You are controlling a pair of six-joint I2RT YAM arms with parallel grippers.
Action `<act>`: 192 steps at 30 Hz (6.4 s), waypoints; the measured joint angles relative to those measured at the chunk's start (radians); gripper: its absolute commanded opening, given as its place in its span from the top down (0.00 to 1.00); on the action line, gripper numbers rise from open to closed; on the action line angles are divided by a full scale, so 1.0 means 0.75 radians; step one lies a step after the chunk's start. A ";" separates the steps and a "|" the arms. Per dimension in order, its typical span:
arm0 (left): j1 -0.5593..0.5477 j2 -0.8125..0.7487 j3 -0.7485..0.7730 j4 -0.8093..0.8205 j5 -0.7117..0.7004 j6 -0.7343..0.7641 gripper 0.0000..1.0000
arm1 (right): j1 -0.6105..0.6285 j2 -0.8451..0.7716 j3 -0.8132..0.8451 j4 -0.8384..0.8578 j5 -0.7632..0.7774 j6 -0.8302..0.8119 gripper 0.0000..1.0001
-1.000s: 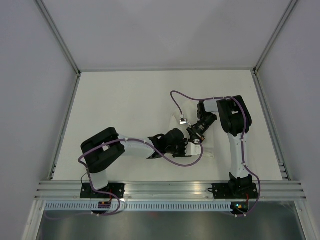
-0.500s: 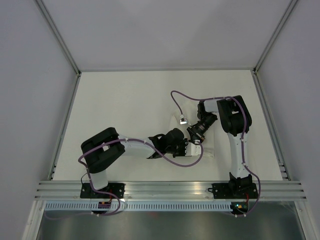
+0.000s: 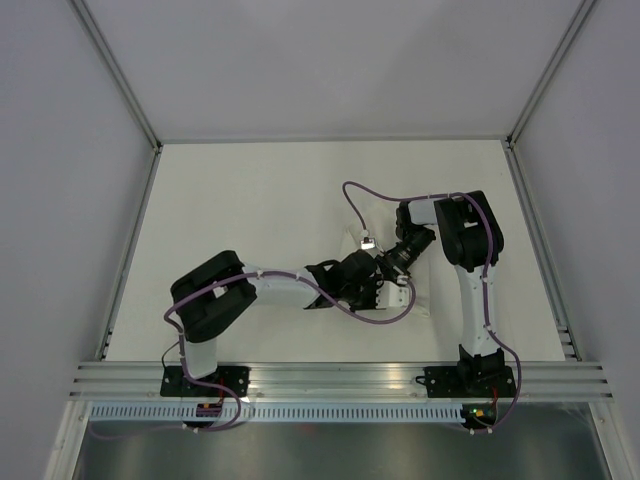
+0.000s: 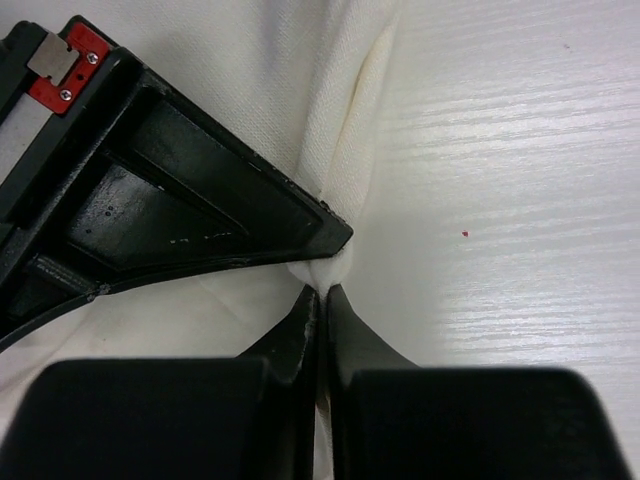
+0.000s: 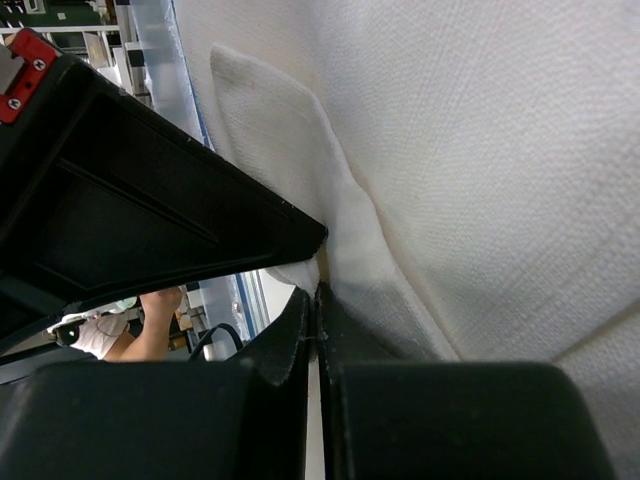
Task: Fold the napkin, place the utensils inside, and roll it up
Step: Roll the napkin at the center of the board.
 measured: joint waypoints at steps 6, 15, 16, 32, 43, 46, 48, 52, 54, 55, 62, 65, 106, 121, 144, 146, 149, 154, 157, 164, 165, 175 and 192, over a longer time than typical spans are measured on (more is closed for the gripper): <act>0.036 0.024 0.050 -0.063 0.085 -0.023 0.98 | 0.000 -0.039 -0.008 0.034 0.026 0.042 0.83; 0.103 0.046 0.066 -0.075 0.216 -0.086 0.98 | -0.027 -0.242 -0.040 0.236 0.031 0.153 0.66; 0.110 0.049 0.066 -0.076 0.237 -0.095 0.98 | -0.036 -0.254 -0.041 0.250 0.032 0.156 0.66; 0.215 0.166 0.229 -0.247 0.529 -0.241 0.98 | -0.300 -0.587 -0.246 0.688 0.049 0.459 0.65; 0.332 0.309 0.402 -0.400 0.838 -0.402 0.98 | -0.391 -1.068 -0.559 1.050 0.172 0.565 0.60; 0.365 0.360 0.456 -0.445 0.919 -0.447 0.98 | -0.399 -1.156 -0.631 1.105 0.195 0.543 0.59; 0.385 0.395 0.494 -0.471 0.975 -0.480 0.98 | -0.400 -1.224 -0.685 1.126 0.206 0.515 0.58; 0.418 0.454 0.559 -0.528 1.064 -0.543 0.98 | -0.399 -1.350 -0.753 1.123 0.212 0.432 0.56; 0.430 0.490 0.599 -0.549 1.097 -0.572 0.98 | -0.394 -1.405 -0.772 1.120 0.212 0.380 0.55; 0.433 0.500 0.611 -0.559 1.110 -0.583 0.98 | -0.389 -1.434 -0.785 1.118 0.214 0.353 0.54; 0.440 0.581 0.696 -0.614 1.177 -0.677 0.98 | -0.202 -1.624 -0.924 1.126 0.291 0.250 0.55; 0.447 0.628 0.742 -0.632 1.217 -0.733 0.98 | -0.091 -1.677 -0.976 1.127 0.333 0.230 0.55; 0.528 0.819 0.828 -0.643 1.504 -1.063 0.98 | 0.580 -1.694 -1.444 1.769 0.923 0.211 0.56; 0.528 0.819 0.824 -0.639 1.506 -1.063 0.98 | 0.586 -1.732 -1.457 1.854 0.971 0.204 0.53; 0.537 0.819 0.807 -0.622 1.539 -1.063 0.98 | 0.570 -1.626 -1.322 1.758 0.840 0.155 0.45; 0.537 0.819 0.805 -0.620 1.544 -1.063 0.98 | 0.568 -1.612 -1.324 1.745 0.826 0.141 0.45; 0.537 0.819 0.804 -0.618 1.547 -1.063 0.98 | 0.560 -1.609 -1.352 1.748 0.817 0.114 0.44; 0.538 0.819 0.804 -0.617 1.548 -1.063 0.98 | 0.522 -1.593 -1.383 1.779 0.794 0.077 0.45; 0.539 0.819 0.803 -0.617 1.548 -1.063 0.98 | 0.476 -1.588 -1.383 1.793 0.789 0.071 0.45; 0.543 0.819 0.796 -0.610 1.563 -1.063 0.98 | 0.456 -1.557 -1.381 1.828 0.793 0.047 0.45; 0.543 0.819 0.796 -0.610 1.564 -1.063 0.98 | 0.455 -1.546 -1.378 1.839 0.793 0.043 0.45; 0.545 0.819 0.793 -0.608 1.569 -1.063 0.98 | 0.446 -1.446 -1.353 1.940 0.793 0.022 0.54; 0.574 0.819 0.791 -0.604 1.579 -1.063 0.98 | 0.376 -1.254 -1.192 1.844 0.676 -0.036 0.89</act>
